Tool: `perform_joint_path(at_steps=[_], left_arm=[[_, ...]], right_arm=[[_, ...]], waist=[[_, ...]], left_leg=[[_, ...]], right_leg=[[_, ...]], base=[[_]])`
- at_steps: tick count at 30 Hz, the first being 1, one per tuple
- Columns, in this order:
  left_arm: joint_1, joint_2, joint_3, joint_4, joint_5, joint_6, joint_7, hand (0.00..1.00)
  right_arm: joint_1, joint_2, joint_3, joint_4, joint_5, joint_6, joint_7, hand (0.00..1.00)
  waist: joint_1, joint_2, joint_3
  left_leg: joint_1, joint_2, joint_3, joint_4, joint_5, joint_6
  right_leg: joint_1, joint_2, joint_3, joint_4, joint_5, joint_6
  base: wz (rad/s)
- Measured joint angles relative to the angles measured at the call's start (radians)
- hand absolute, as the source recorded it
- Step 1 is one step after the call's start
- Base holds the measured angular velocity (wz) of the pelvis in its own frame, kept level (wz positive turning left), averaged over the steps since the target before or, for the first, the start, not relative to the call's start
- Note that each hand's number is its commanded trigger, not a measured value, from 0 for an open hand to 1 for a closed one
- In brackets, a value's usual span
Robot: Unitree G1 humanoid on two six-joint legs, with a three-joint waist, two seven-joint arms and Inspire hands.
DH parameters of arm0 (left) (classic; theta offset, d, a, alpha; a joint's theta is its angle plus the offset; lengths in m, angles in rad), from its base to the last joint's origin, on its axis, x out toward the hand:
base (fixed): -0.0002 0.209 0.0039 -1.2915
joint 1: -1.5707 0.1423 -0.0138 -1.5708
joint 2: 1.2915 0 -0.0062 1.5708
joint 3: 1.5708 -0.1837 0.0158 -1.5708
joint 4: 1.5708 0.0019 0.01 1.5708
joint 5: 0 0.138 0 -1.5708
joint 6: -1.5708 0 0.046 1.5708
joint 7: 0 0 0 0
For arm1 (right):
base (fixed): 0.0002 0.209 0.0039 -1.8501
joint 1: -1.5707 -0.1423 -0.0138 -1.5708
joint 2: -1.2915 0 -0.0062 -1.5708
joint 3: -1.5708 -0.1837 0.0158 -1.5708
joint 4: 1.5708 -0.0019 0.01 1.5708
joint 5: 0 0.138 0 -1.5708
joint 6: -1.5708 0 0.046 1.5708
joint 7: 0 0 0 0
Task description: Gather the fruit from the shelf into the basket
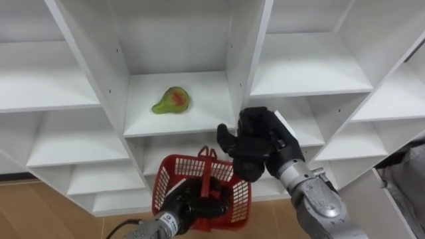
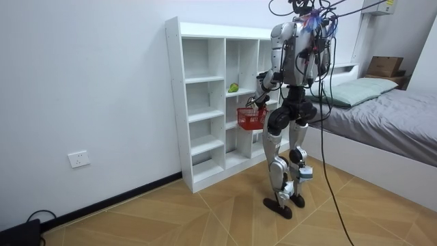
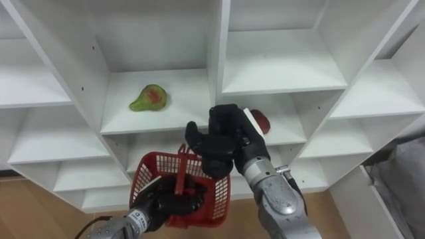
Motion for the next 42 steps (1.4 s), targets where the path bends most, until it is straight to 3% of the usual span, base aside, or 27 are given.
perform_joint_path(at_steps=[18, 39, 42], left_arm=[[0.002, 0.001, 0.001, -0.020, 0.001, 0.000, -0.018, 1.00], [0.002, 0.009, -0.021, -0.019, 0.001, 0.000, -0.016, 1.00], [0.002, 0.010, -0.021, -0.019, 0.001, -0.001, -0.016, 1.00]], right_arm=[[0.002, -0.001, 0.000, 0.063, 0.003, 0.000, -0.059, 1.00], [-0.005, -0.003, -0.001, 0.136, 0.003, -0.003, -0.131, 1.00], [-0.005, -0.003, -0.001, 0.137, 0.003, -0.004, -0.131, 1.00]], waist=[[0.021, 0.009, -0.0055], [0.021, 0.010, -0.0029], [0.021, 0.007, 0.0012]], left_leg=[[0.003, -0.001, 0.000, 0.006, 0.000, 0.000], [-0.001, -0.001, -0.007, 0.002, 0.000, 0.000], [-0.001, -0.001, -0.007, 0.002, 0.000, 0.000]], right_leg=[[0.005, -0.001, 0.000, 0.000, 0.000, 0.000], [0.005, -0.002, -0.011, 0.000, 0.000, 0.000], [0.005, -0.002, -0.011, 0.000, 0.000, 0.000]], base=[[0.00], [0.00], [0.00]])
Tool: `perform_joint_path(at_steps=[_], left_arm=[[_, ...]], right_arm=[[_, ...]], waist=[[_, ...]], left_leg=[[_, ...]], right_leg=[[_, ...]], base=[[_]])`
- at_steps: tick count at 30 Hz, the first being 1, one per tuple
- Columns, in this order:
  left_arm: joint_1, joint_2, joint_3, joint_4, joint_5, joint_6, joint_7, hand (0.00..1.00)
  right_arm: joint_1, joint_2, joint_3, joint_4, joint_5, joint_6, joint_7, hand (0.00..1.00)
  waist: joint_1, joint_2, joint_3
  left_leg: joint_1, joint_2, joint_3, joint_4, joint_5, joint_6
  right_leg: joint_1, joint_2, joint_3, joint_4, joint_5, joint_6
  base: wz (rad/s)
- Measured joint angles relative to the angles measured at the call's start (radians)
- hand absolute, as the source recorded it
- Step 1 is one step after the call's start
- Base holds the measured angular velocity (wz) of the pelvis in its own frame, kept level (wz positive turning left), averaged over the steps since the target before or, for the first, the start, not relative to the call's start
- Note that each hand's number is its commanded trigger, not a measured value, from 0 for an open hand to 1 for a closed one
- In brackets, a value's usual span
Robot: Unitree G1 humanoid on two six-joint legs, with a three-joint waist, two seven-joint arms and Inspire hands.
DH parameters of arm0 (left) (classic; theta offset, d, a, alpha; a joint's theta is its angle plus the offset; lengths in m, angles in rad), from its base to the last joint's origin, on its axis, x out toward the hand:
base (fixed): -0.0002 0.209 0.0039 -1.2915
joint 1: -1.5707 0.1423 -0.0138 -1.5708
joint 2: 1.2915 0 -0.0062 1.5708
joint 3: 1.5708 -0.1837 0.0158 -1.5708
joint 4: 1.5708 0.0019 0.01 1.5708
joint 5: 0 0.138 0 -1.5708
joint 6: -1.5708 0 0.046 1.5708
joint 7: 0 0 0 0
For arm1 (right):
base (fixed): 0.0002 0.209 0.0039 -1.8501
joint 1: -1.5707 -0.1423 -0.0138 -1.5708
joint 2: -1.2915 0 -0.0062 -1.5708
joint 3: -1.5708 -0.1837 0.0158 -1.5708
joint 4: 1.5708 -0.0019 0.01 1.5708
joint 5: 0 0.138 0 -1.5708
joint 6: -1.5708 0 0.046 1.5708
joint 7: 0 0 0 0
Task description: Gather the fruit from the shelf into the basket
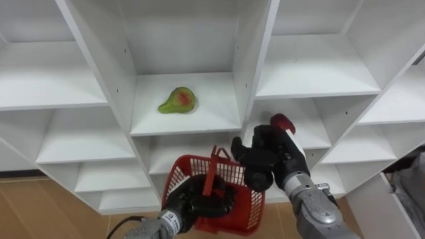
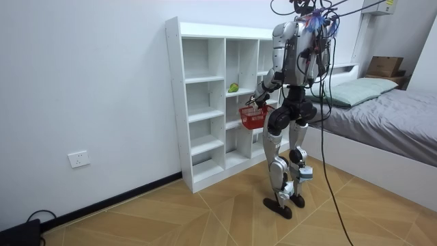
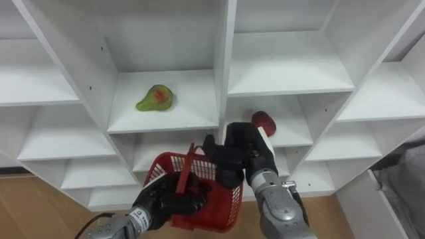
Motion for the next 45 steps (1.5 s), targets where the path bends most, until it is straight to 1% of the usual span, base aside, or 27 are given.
perform_joint_path(at_steps=[1, 3, 19, 23, 31, 35, 42, 45], left_arm=[[0.000, 0.001, -0.001, 0.000, 0.000, 0.000, 0.000, 1.00], [0.000, 0.002, -0.002, 0.000, 0.000, -0.001, 0.000, 1.00], [0.000, 0.004, -0.001, 0.000, 0.000, -0.005, 0.000, 1.00], [0.000, 0.004, -0.002, 0.000, 0.000, -0.005, -0.001, 1.00], [0.000, 0.003, -0.017, 0.000, 0.001, -0.005, -0.004, 1.00], [0.000, 0.004, -0.017, 0.000, 0.001, -0.005, -0.004, 1.00], [0.000, 0.003, -0.017, -0.001, 0.001, -0.005, -0.005, 1.00], [0.000, -0.001, -0.018, -0.001, 0.003, -0.005, -0.006, 1.00]], right_arm=[[0.000, 0.000, 0.001, 0.004, 0.000, -0.002, 0.000, 1.00], [-0.004, 0.001, 0.002, 0.025, 0.000, -0.011, 0.001, 1.00], [-0.021, 0.002, 0.002, 0.069, -0.002, -0.012, 0.001, 1.00], [-0.023, 0.002, 0.004, 0.077, -0.002, -0.012, 0.002, 1.00], [-0.024, 0.007, 0.042, 0.077, -0.007, -0.012, 0.005, 1.00], [-0.024, 0.014, 0.043, 0.077, -0.007, -0.012, 0.005, 1.00], [-0.024, 0.016, 0.055, 0.077, -0.006, -0.012, 0.004, 1.00], [-0.024, 0.017, 0.065, 0.077, -0.028, -0.012, 0.004, 1.00]], waist=[[0.000, -0.001, 0.0019], [0.000, -0.003, 0.0030], [0.000, -0.002, 0.0035], [0.003, 0.001, 0.0051], [0.005, 0.008, 0.0026], [0.005, 0.009, 0.0018], [0.006, 0.010, 0.0011], [0.006, 0.010, 0.0011]], left_leg=[[-0.001, 0.000, 0.000, 0.000, 0.000, 0.000], [-0.004, 0.000, -0.001, 0.000, 0.000, 0.000], [-0.002, -0.001, -0.001, 0.000, 0.000, 0.000], [-0.003, 0.000, -0.001, 0.000, 0.000, 0.000], [-0.002, 0.000, -0.002, 0.000, 0.000, 0.000], [-0.002, 0.000, -0.004, 0.001, 0.000, 0.000], [-0.006, 0.000, -0.009, 0.005, 0.000, 0.000], [-0.006, -0.001, -0.013, 0.006, 0.000, 0.000]], right_leg=[[0.000, 0.000, 0.000, 0.000, 0.000, 0.000], [0.000, 0.000, 0.000, 0.000, 0.000, 0.000], [-0.002, 0.000, 0.001, 0.000, 0.000, 0.000], [-0.003, 0.000, 0.000, 0.000, 0.000, 0.000], [-0.003, 0.000, 0.000, 0.000, 0.000, 0.000], [-0.002, -0.001, 0.000, 0.000, 0.000, 0.000], [-0.001, -0.001, -0.007, 0.000, 0.000, 0.000], [0.002, -0.003, -0.018, 0.000, 0.000, 0.000]], base=[[0.00], [0.00], [0.00], [0.00], [0.00], [0.00], [0.01], [0.04]])
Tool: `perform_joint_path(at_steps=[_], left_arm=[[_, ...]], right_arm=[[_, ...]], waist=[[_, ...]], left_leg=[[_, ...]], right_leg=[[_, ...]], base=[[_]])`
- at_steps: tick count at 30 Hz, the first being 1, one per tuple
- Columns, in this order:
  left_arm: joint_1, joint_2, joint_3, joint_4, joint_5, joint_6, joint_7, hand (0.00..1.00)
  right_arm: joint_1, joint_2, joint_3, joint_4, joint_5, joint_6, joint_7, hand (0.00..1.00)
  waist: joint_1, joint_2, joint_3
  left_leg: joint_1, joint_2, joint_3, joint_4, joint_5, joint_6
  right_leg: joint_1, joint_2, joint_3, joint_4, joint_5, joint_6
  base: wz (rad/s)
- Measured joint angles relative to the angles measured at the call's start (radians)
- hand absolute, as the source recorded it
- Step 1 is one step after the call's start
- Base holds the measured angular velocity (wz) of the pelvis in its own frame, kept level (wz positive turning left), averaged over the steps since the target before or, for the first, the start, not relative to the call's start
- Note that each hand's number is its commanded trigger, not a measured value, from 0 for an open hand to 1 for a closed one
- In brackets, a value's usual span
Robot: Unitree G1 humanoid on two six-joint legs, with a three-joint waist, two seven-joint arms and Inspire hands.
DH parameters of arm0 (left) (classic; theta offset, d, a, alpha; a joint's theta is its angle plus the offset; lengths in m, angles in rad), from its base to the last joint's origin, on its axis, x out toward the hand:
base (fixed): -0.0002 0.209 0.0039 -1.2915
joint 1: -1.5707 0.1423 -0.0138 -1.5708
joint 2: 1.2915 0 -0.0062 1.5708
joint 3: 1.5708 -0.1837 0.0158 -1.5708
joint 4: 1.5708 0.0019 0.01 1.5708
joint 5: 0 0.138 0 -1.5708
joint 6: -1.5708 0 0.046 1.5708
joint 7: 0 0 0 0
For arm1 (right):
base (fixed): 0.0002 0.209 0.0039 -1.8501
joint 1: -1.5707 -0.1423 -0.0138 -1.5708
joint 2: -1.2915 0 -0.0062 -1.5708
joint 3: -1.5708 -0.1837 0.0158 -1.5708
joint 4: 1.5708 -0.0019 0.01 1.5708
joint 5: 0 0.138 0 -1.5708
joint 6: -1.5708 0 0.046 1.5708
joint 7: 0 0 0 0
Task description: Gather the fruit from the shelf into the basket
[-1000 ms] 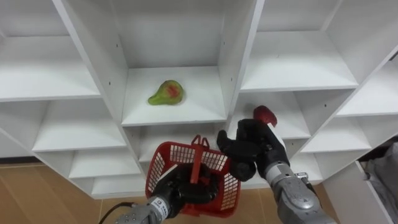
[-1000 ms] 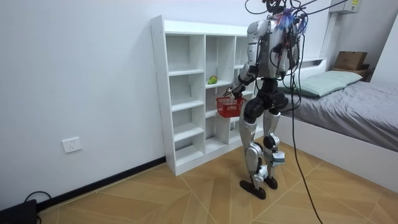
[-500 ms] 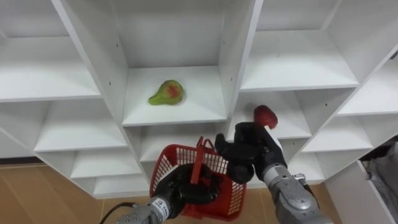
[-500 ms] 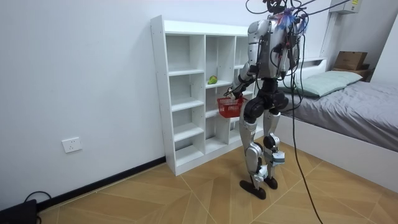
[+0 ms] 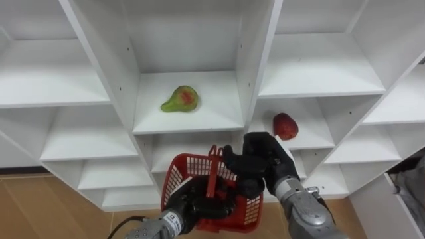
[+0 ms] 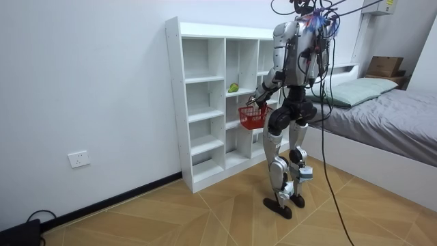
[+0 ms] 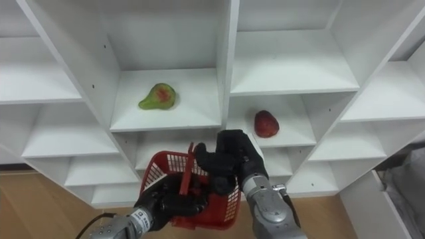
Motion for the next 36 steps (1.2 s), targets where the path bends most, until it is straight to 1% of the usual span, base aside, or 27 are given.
perform_joint_path(at_steps=[7, 8, 9, 10, 13, 19, 36], left_arm=[[0.000, -0.004, -0.010, 0.000, 0.000, 0.000, -0.001, 1.00], [0.000, -0.004, -0.012, 0.001, 0.000, 0.000, -0.001, 1.00], [0.000, -0.004, -0.016, 0.001, 0.000, 0.000, -0.001, 1.00], [0.000, -0.005, -0.017, 0.001, 0.000, 0.000, -0.001, 1.00], [0.001, -0.005, -0.018, 0.001, 0.000, 0.000, -0.001, 1.00], [0.001, -0.004, -0.019, 0.013, 0.001, 0.000, 0.000, 1.00], [0.001, -0.005, -0.021, 0.019, 0.005, 0.002, 0.000, 1.00]], right_arm=[[0.000, 0.004, 0.015, 0.002, -0.014, 0.000, -0.003, 1.00], [0.000, 0.004, 0.014, 0.003, -0.014, 0.000, -0.003, 0.91], [0.000, 0.004, 0.014, 0.006, -0.016, 0.000, -0.004, 0.25], [-0.001, 0.005, 0.014, 0.015, -0.018, -0.007, -0.005, 0.00], [-0.006, 0.012, 0.014, 0.046, -0.021, -0.013, -0.010, 0.00], [-0.006, 0.013, 0.014, 0.047, -0.021, -0.015, -0.022, 0.00], [-0.012, 0.015, 0.014, 0.068, -0.022, -0.016, -0.035, 0.00]], waist=[[0.009, 0.001, 0.0006], [0.010, 0.001, 0.0007], [0.016, 0.001, 0.0008], [0.019, 0.001, 0.0014], [0.022, 0.002, 0.0027], [0.022, 0.003, 0.0049], [0.021, 0.000, 0.0065]], left_leg=[[0.004, 0.000, -0.011, 0.003, 0.000, 0.000], [0.005, 0.000, -0.011, 0.003, 0.000, 0.000], [0.007, 0.000, -0.012, 0.002, 0.000, 0.000], [0.007, -0.001, -0.013, 0.002, 0.000, 0.000], [0.005, -0.001, -0.015, 0.003, 0.000, 0.000], [0.001, -0.001, -0.018, 0.001, 0.000, 0.000], [0.003, -0.003, -0.022, 0.000, 0.000, 0.000]], right_leg=[[0.008, -0.001, -0.008, 0.000, 0.000, 0.000], [0.010, -0.001, -0.008, 0.000, 0.000, 0.000], [0.012, -0.001, -0.008, 0.000, 0.000, 0.000], [0.012, -0.001, -0.009, 0.000, 0.000, 0.000], [0.012, -0.002, -0.011, 0.000, 0.000, 0.000], [0.011, -0.002, -0.013, 0.000, 0.000, 0.000], [0.010, -0.003, -0.011, -0.001, -0.001, 0.002]], base=[[0.04], [0.03], [0.00], [0.00], [0.00], [0.00], [0.00]])
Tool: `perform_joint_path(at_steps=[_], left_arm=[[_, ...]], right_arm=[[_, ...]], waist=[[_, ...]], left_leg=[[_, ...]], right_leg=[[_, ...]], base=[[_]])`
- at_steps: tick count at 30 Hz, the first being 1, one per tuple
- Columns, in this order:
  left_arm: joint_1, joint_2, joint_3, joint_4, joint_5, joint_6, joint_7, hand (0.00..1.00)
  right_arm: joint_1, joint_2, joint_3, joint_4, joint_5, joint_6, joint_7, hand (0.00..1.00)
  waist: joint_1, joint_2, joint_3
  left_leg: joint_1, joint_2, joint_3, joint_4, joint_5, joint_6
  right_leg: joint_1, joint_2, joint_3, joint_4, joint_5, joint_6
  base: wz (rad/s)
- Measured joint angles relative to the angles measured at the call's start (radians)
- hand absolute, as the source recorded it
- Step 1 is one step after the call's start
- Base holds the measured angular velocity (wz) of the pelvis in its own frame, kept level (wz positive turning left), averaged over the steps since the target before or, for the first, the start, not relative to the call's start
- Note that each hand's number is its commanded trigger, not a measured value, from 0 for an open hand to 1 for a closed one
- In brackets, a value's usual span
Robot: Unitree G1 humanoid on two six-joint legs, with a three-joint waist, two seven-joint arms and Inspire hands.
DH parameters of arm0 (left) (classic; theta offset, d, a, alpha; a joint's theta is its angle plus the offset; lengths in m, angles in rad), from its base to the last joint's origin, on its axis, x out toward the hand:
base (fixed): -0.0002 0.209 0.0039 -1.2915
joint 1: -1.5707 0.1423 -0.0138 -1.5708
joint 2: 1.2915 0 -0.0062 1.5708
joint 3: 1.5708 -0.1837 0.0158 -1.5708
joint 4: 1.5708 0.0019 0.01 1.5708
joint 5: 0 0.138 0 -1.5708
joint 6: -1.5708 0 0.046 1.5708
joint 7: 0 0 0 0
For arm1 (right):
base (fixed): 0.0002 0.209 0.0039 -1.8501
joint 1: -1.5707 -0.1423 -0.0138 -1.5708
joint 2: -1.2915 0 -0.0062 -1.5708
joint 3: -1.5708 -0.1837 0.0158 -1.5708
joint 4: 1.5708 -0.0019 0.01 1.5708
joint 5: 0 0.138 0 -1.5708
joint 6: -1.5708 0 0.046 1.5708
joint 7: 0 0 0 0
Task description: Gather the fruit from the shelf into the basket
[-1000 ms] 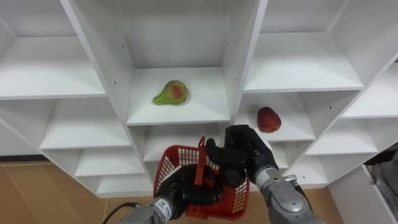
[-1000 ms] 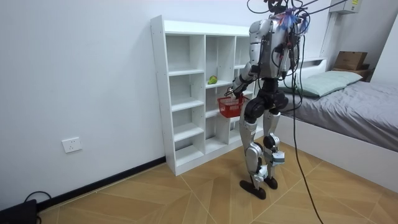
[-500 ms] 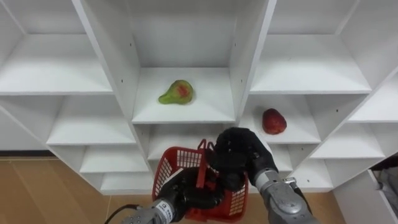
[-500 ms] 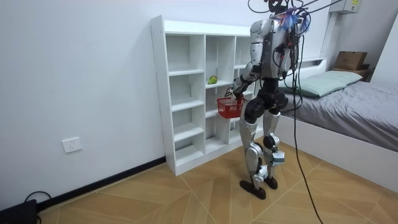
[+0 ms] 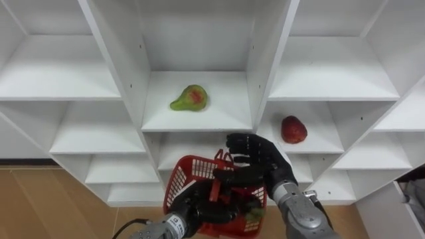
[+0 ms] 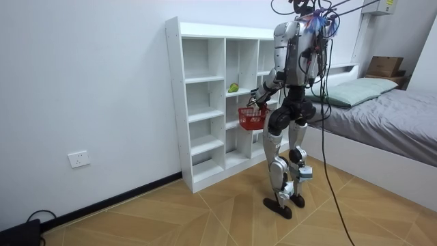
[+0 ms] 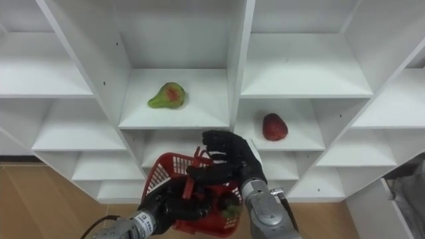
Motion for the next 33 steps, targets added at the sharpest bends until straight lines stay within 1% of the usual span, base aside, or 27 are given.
perform_joint_path(at_steps=[23, 26, 29, 33], left_arm=[[0.000, 0.000, 0.001, 0.002, 0.014, 0.000, -0.001, 1.00], [0.000, -0.002, 0.001, 0.002, 0.013, 0.000, -0.002, 1.00], [0.000, -0.003, 0.002, 0.002, 0.012, 0.000, -0.002, 1.00], [0.000, 0.002, 0.005, 0.010, 0.010, -0.001, -0.001, 1.00]], right_arm=[[0.000, -0.002, 0.000, 0.000, 0.000, 0.000, 0.002, 0.00], [0.000, -0.001, 0.000, 0.000, -0.006, 0.000, 0.008, 0.00], [0.000, -0.001, -0.001, 0.000, -0.010, 0.000, 0.013, 0.00], [-0.001, -0.012, 0.000, 0.000, -0.036, 0.000, 0.036, 0.00]], waist=[[-0.001, 0.001, -0.0009], [-0.002, 0.003, -0.0022], [-0.003, 0.007, -0.0052], [0.002, 0.007, -0.0059]], left_leg=[[-0.004, 0.000, 0.000, 0.009, 0.000, 0.000], [-0.004, 0.000, 0.000, 0.010, 0.000, 0.000], [-0.010, 0.000, -0.004, 0.014, 0.000, 0.000], [-0.006, 0.000, -0.005, 0.015, 0.000, 0.000]], right_leg=[[0.001, -0.001, 0.000, 0.000, 0.000, 0.000], [0.001, -0.001, -0.005, 0.001, 0.000, 0.000], [0.002, -0.002, -0.012, 0.001, 0.000, 0.000], [0.002, -0.003, -0.015, 0.001, 0.000, 0.000]], base=[[0.00], [0.00], [0.03], [0.02]])
